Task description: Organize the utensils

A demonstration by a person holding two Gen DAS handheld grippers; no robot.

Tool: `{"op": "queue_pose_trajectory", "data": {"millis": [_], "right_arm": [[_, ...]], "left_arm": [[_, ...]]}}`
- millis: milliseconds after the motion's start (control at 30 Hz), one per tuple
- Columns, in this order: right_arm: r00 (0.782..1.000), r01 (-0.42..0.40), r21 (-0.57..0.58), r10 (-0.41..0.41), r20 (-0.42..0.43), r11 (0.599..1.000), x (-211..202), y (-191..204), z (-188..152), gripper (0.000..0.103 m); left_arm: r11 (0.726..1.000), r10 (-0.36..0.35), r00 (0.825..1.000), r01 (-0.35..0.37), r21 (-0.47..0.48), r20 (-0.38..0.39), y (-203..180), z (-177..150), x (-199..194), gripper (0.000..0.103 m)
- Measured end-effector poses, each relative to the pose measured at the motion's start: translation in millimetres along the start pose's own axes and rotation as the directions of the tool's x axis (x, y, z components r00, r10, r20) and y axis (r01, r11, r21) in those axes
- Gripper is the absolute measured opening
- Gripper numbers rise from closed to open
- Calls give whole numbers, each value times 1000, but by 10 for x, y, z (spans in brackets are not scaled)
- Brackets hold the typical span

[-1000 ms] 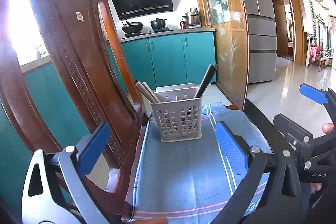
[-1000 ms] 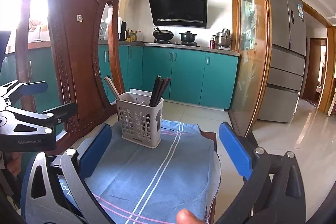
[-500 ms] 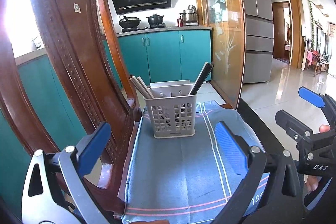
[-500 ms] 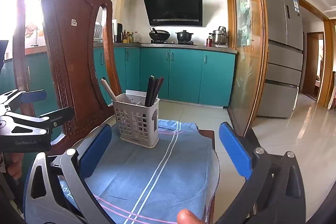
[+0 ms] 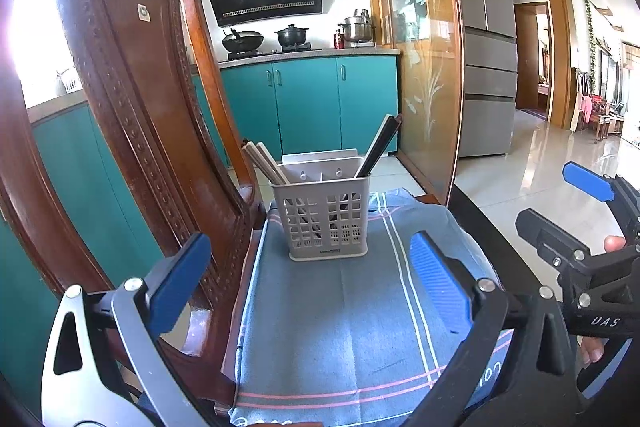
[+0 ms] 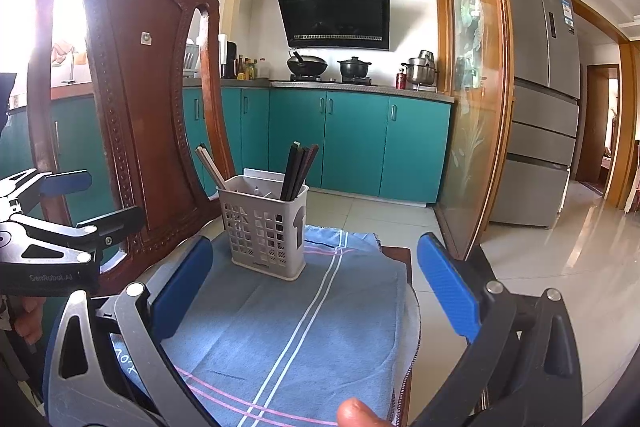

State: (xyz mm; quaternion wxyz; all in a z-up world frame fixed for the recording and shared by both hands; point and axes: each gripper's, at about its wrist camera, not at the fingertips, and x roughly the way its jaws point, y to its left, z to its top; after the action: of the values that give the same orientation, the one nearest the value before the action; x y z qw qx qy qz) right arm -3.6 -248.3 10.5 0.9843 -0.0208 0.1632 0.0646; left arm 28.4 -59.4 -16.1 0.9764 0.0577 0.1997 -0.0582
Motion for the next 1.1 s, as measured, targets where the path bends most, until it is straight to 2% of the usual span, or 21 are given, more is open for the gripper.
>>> {"op": "queue_pose_trajectory", "data": {"millis": [933, 1067, 1100], "right_arm": [[1000, -15, 1, 15, -21, 1000, 106, 46, -2, 100], [998, -28, 40, 30, -56, 999, 286, -24, -73, 100], [995, -35, 71, 41, -92, 997, 423, -78, -128, 100]], "left_arm": [[1000, -26, 1000, 26, -2, -4, -27, -46, 44, 99], [1000, -27, 999, 27, -2, -18, -28, -58, 92, 99], [1000, -29, 999, 29, -5, -38, -26, -71, 129, 99]]}}
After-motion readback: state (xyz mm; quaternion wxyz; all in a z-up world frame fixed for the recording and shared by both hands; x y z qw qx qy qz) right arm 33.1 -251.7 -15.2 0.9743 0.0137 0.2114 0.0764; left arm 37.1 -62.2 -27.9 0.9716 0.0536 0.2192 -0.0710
